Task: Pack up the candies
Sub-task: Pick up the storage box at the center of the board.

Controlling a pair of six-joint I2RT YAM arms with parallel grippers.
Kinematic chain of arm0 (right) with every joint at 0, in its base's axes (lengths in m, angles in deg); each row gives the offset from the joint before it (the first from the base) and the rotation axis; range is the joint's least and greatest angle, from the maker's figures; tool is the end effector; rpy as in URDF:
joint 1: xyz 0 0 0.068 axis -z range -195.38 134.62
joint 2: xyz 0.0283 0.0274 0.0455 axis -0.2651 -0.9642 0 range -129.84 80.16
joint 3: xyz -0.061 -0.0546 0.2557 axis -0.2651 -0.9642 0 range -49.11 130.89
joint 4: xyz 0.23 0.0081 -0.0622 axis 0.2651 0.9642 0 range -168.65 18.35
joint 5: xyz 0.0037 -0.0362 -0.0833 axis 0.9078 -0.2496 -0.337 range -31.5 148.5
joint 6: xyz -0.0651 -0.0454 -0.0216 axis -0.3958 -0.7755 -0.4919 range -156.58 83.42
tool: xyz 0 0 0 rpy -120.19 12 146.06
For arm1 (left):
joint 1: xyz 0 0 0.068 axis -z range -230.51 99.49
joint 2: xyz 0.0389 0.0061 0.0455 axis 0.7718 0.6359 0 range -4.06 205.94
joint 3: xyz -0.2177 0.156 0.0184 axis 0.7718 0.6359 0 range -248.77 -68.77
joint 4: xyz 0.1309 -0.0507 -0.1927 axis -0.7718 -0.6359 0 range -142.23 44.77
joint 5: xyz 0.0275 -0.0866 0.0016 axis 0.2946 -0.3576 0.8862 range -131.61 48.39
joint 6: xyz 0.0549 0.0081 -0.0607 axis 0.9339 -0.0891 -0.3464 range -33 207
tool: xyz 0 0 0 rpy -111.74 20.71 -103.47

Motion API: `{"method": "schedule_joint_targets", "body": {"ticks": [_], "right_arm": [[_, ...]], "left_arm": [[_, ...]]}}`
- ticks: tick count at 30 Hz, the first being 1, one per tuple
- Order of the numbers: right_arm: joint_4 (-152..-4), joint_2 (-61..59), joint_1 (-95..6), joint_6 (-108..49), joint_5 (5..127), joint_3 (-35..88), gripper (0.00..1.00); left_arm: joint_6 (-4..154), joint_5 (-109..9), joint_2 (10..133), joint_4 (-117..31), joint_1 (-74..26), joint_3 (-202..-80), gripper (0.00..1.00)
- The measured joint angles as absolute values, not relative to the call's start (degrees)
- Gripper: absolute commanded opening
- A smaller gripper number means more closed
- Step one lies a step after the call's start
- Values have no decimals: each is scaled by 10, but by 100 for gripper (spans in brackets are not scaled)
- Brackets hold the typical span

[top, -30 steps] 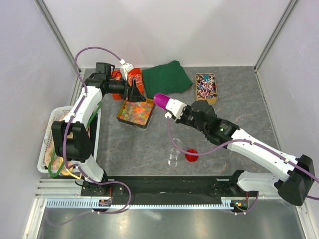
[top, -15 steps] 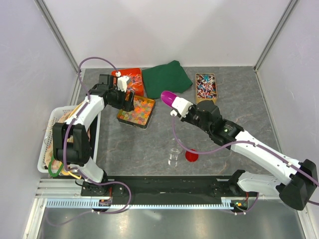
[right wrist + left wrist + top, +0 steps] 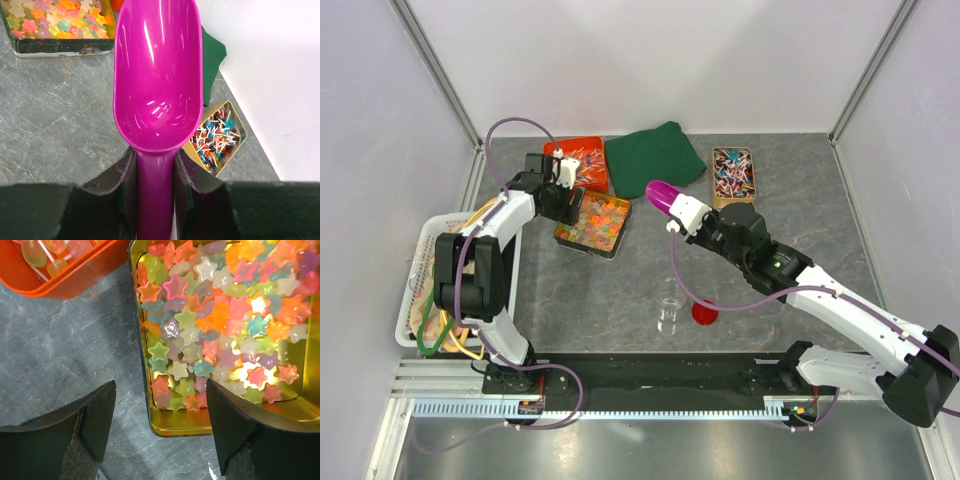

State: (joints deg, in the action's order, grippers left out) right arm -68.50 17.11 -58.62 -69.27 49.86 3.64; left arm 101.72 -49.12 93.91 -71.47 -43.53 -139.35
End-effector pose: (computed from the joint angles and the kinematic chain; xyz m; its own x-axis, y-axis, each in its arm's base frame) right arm 0.2008 0.1741 0.3139 0.0962 -0.6424 -0.7603 -0.6211 0.5581 -0.5501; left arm 0.3613 -0.0537 0.2057 -0.7228 0.3423 -0.6003 0.3940 0.9178 0.0490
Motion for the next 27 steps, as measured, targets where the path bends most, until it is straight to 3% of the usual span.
{"method": "schedule_joint_targets", "body": {"ticks": [7, 11, 16, 20, 27], "right_arm": [[-688, 171, -584, -690, 502, 27, 0], [-688, 171, -583, -687, 504, 25, 0], [-689, 171, -583, -687, 507, 24, 0], [-690, 171, -583, -687, 507, 20, 0], [-692, 168, -583, -687, 508, 19, 0]], "left_arm": [[1030, -466, 980, -700, -435, -1399, 77], [1036, -451, 1001, -687, -435, -1401, 65], [1045, -440, 1013, -676, -435, -1403, 63], [1051, -432, 1014, -671, -435, -1404, 48], [1056, -430, 1027, -658, -438, -1409, 32]]}}
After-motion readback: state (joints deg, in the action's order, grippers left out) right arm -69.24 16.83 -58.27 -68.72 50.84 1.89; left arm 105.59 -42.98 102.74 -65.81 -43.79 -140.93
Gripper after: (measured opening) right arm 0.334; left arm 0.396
